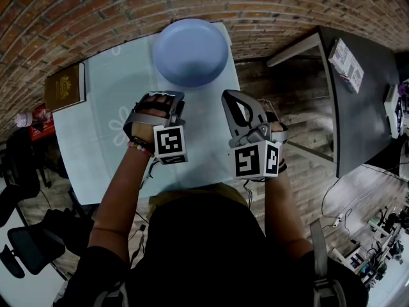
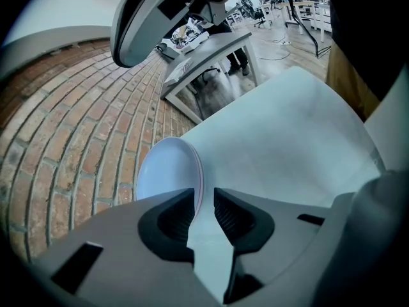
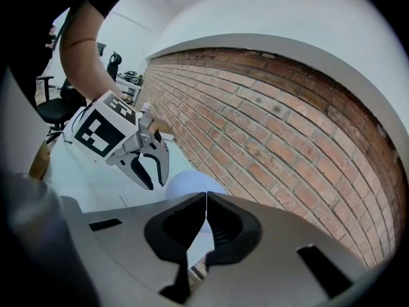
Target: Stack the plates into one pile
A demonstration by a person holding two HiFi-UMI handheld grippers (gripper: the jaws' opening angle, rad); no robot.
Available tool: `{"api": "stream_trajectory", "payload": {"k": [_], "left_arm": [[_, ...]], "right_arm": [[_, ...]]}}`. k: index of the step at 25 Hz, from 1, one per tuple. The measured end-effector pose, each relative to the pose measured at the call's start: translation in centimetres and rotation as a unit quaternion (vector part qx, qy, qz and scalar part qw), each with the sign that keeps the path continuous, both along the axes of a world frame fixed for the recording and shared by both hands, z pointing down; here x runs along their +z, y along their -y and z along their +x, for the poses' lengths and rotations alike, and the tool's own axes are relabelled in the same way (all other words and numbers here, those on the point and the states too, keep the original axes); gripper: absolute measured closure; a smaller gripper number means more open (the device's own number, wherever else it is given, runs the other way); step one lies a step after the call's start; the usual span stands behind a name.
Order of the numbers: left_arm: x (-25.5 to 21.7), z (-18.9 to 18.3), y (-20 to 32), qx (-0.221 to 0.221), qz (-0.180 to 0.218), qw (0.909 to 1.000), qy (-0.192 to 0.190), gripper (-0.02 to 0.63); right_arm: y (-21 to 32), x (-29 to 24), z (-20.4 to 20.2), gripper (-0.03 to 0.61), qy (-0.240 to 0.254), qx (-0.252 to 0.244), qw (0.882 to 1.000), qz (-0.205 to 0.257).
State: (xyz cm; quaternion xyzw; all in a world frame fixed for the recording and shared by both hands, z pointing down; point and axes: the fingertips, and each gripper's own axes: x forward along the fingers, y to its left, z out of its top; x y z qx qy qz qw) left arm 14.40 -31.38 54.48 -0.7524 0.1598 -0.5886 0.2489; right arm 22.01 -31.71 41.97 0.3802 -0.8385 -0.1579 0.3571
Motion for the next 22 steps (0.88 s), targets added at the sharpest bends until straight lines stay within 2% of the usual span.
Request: {"api": "stream_trajectory", "payload": {"k": [14,22], "left_arm": [[-1.2,0.2,-0.5,-0.01,0.013,0.9999,-0.001,0.508],[-4.6,-1.0,-0.2,-0.042,0.043,0.9978,-0.028,0.509]], "right_arm": [[-0.9,-0.7,0.3,0.543,0.003,-0.007,1.0,0.007],[-1.0,-2.5,-0.7,0.543,0.014,-0.012,0.999,0.026]]}}
